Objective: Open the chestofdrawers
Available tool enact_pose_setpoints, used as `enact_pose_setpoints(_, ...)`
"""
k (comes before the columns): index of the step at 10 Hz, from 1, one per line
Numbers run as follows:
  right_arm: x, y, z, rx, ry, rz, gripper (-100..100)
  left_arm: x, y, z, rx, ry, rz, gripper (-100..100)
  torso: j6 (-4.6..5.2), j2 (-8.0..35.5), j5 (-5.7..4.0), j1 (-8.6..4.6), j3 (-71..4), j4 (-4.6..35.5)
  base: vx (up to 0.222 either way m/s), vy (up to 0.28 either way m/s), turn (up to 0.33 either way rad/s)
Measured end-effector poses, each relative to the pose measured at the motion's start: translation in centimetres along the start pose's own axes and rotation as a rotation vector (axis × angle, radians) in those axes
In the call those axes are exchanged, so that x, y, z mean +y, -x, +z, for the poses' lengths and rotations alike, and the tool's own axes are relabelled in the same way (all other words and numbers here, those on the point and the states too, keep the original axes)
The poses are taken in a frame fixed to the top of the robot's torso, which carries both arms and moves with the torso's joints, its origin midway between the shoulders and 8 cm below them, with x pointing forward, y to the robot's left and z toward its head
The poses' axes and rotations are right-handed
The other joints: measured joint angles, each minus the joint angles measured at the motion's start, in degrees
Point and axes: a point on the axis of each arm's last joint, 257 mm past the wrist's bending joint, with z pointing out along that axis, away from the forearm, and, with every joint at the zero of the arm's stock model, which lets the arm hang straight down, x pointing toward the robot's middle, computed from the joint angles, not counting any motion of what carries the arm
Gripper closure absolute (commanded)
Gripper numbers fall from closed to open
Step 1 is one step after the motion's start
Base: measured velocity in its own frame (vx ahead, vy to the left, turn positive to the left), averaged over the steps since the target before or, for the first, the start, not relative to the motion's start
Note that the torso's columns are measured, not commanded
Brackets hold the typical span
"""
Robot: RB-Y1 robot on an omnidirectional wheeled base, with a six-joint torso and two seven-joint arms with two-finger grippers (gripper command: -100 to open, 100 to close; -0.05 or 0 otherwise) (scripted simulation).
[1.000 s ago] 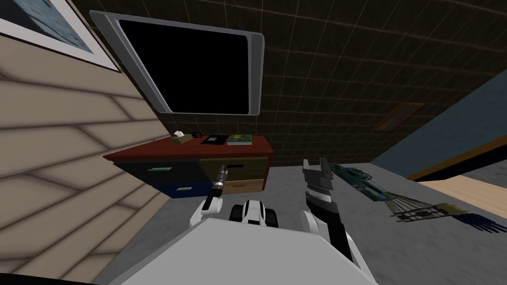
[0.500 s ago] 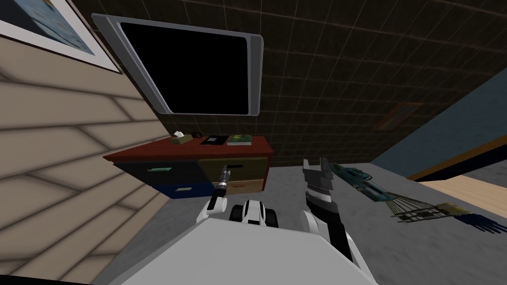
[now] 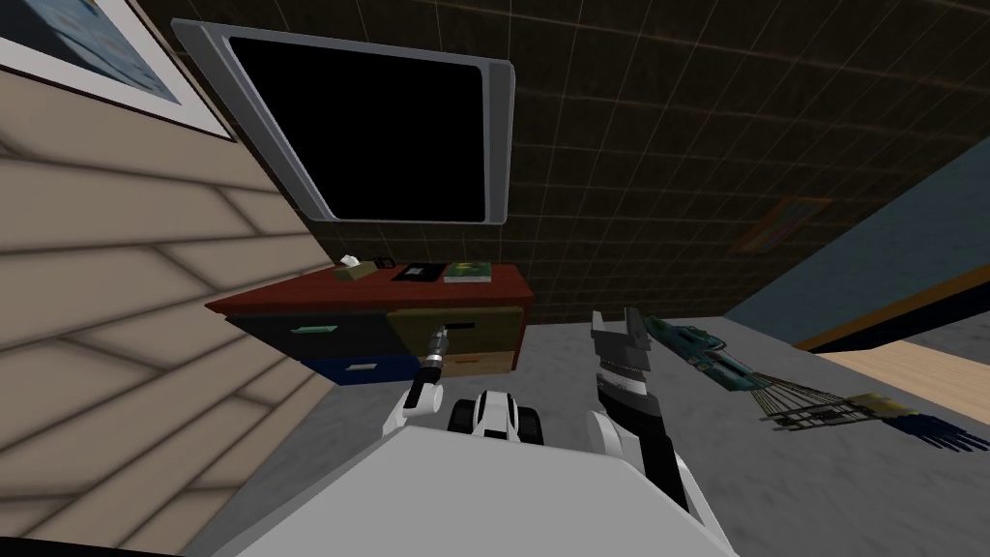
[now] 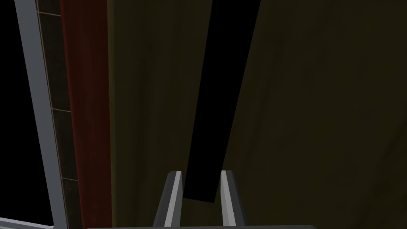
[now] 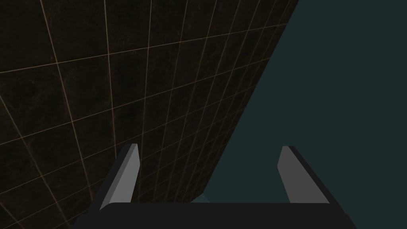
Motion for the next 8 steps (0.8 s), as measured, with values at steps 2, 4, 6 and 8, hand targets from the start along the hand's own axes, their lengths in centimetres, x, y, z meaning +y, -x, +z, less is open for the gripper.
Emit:
enact_pose_setpoints(2,0.0,0.0,0.0,0.000,0.000,0.000,0,0.0,0.0,-0.3,0.001,0.005,0.000,100,0.01,-0.13,-0.08,-0.07,-0.10,0.05,-0.214,-0.044,0.018)
enact_pose_setpoints(4,0.0,0.0,0.0,0.000,0.000,0.000,0,0.4,0.1,-0.7,-0.001,0.019,0.000,100,0.03,-0.64,-0.17,-0.03,-0.40,0.07,-0.120,-0.023,0.007)
enact_pose_setpoints(6,0.0,0.0,0.0,0.000,0.000,0.000,0,0.1,0.0,-0.8,0.003,0.014,0.000,100,0.03,-0.25,-0.08,-0.06,-0.18,-0.01,-0.188,-0.031,0.013)
enact_pose_setpoints(8,0.0,0.0,0.0,0.000,0.000,0.000,0,0.0,-0.1,-1.1,0.006,0.012,-0.001,-100,0.01,-0.13,-0.09,-0.02,-0.11,0.04,-0.172,-0.012,0.014)
